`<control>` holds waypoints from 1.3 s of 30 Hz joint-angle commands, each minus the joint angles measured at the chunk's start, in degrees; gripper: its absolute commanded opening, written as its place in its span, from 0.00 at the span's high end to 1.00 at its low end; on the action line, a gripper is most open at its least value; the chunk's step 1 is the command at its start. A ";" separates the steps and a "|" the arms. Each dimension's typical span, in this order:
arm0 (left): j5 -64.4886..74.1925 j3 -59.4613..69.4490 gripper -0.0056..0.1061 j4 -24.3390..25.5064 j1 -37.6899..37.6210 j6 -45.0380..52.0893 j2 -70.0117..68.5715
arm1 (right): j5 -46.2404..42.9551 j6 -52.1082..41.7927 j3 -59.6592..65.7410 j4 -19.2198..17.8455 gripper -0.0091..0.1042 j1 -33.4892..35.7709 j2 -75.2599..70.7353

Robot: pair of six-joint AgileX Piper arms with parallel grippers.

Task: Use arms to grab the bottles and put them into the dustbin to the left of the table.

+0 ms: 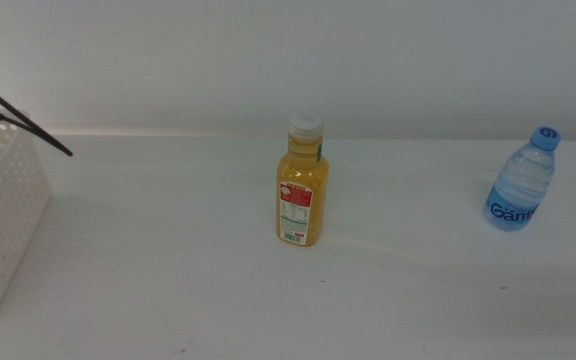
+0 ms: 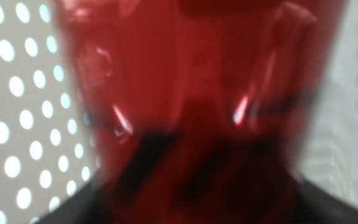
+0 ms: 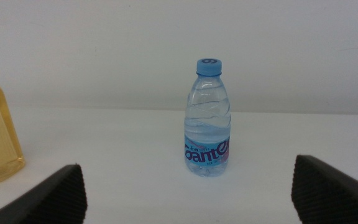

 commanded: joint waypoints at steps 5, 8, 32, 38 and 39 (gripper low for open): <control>0.29 -1.53 0.11 -0.16 0.20 0.52 -0.40 | -0.53 -0.05 2.43 -0.26 0.15 -0.37 -1.76; 3.87 -3.26 0.11 -0.02 -0.93 -1.74 -2.09 | -0.53 -0.05 2.43 -0.26 0.15 -0.37 -1.76; -20.31 36.38 0.11 -3.03 -44.64 -18.81 -57.50 | -0.53 -0.05 2.43 -0.26 0.15 -0.37 -1.76; -29.92 46.10 0.11 -6.95 -48.89 -18.81 -62.17 | -0.53 -0.05 2.43 -0.26 0.15 -0.37 -1.76; -31.91 47.32 0.11 -7.14 -49.41 -18.81 -62.22 | -0.53 -0.05 2.43 -0.26 0.15 -0.37 -1.76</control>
